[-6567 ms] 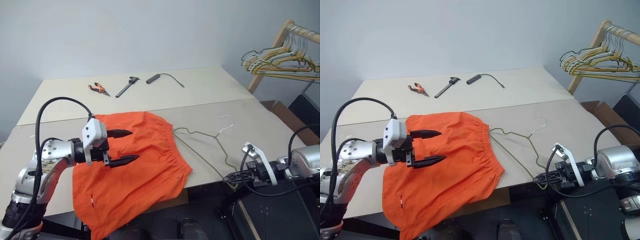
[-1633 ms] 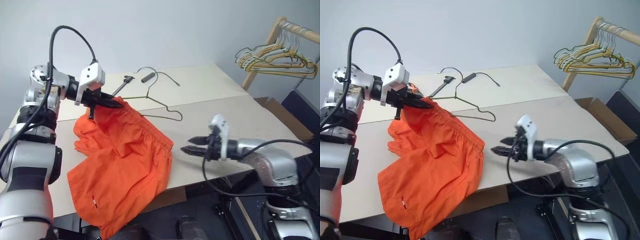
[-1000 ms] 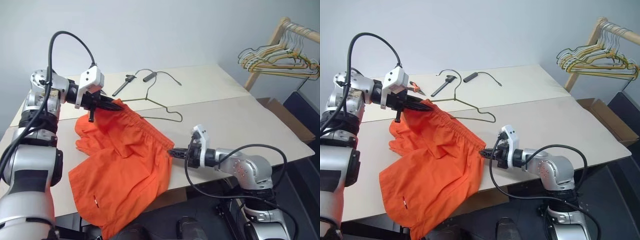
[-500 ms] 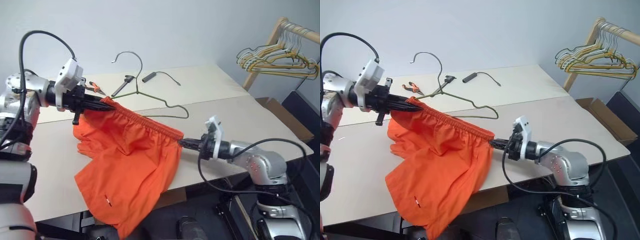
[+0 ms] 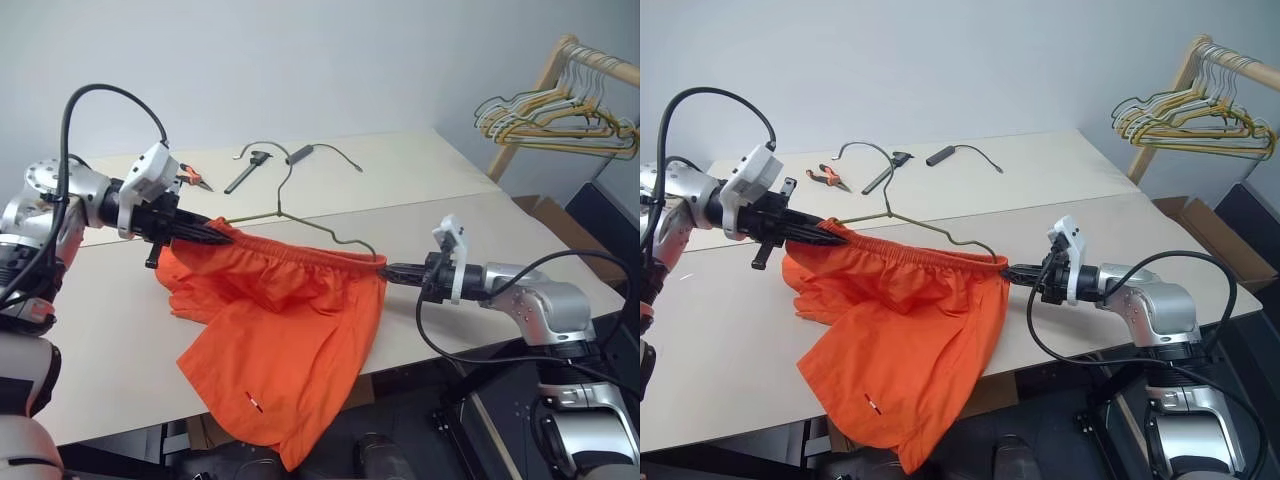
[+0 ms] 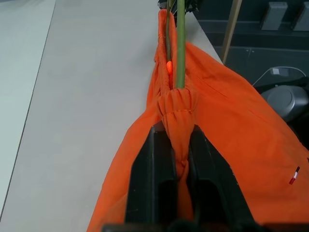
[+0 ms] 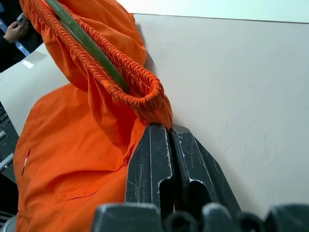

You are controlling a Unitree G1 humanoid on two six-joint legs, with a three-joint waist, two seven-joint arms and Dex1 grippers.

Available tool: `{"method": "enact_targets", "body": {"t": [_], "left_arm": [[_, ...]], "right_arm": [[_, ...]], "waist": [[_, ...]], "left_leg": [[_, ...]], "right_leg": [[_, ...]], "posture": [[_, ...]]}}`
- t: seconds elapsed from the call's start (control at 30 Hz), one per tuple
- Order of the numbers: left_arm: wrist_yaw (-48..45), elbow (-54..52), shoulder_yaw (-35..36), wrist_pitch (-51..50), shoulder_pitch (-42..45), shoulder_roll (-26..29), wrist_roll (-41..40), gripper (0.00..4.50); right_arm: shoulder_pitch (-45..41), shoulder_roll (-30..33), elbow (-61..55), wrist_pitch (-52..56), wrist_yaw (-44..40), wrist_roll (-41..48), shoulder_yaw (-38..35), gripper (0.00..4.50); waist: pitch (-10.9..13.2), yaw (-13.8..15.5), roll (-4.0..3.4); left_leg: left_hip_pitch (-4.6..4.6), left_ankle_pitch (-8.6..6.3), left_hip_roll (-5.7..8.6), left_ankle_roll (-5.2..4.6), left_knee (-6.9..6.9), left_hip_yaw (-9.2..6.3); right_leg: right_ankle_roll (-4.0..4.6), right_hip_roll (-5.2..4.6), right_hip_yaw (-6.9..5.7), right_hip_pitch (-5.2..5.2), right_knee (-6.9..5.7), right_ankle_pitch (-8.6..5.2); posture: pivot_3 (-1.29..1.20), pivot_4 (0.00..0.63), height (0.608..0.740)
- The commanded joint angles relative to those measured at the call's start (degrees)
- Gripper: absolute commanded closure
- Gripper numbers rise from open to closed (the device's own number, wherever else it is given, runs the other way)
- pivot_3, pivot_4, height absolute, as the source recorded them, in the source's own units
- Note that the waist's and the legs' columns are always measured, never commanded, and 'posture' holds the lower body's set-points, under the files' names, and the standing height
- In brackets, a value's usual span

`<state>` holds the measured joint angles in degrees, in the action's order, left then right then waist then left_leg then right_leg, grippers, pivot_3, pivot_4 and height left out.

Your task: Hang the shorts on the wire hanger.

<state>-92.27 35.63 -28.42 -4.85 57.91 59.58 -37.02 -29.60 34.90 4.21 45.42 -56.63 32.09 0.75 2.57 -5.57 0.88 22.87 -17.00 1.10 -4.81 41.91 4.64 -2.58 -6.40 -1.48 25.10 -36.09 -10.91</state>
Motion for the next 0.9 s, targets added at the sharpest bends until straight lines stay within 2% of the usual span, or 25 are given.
{"method": "enact_targets", "body": {"t": [0.03,0.17,0.3,0.57,0.9], "left_arm": [[-0.23,2.47,0.24,3.17,1.88,1.17,4.25,4.5],[-0.23,3.95,-0.82,6.86,2.88,0.05,10.48,4.5],[-0.23,5.17,0.56,8.77,3.69,-2.39,12.83,4.5],[-0.23,7.75,7.46,10.64,5.24,-8.71,19.47,4.5],[-0.19,8.56,13.53,9.67,4.45,-12.07,22.85,4.5]], "right_arm": [[-0.1,3.64,-0.85,-4.86,-0.81,-3.53,-0.9,4.47],[-0.56,7.2,-3.15,-9.58,-2.92,-8.39,3.35,4.47],[-3.3,9.4,-5.65,-14.64,-4.44,-13.16,7.3,4.47],[-12.6,8.03,-7.66,-18.65,-5.38,-20.19,13.04,4.47],[-14.31,4.69,-7.11,-19.33,-4.55,-24.63,16.15,4.47]], "waist": [[0.0,0.01,0.0],[0.0,0.1,0.0],[0.0,-0.04,0.01],[0.0,-0.26,0.01],[0.0,-0.21,0.02]], "left_leg": [[-0.01,0.0,0.0,0.0,0.0,0.05],[-0.02,-0.02,0.01,-0.04,0.01,0.19],[-0.02,-0.03,0.0,-0.04,0.01,0.34],[-0.03,-0.03,-0.05,-0.04,0.01,0.56],[0.0,-0.05,-0.03,-0.07,0.02,0.64]], "right_leg": [[-0.01,0.0,0.03,0.0,0.0,0.01],[-0.08,0.0,0.15,0.03,0.01,0.04],[-0.11,0.01,0.3,0.1,0.01,0.05],[-0.17,0.07,0.52,0.21,0.0,0.08],[-0.2,0.03,0.56,0.21,0.05,0.1]], "posture": [[-0.14,0.0,0.74],[-0.14,0.0,0.74],[-0.15,0.0,0.74],[-0.16,0.0,0.74],[-0.15,0.0,0.74]]}}
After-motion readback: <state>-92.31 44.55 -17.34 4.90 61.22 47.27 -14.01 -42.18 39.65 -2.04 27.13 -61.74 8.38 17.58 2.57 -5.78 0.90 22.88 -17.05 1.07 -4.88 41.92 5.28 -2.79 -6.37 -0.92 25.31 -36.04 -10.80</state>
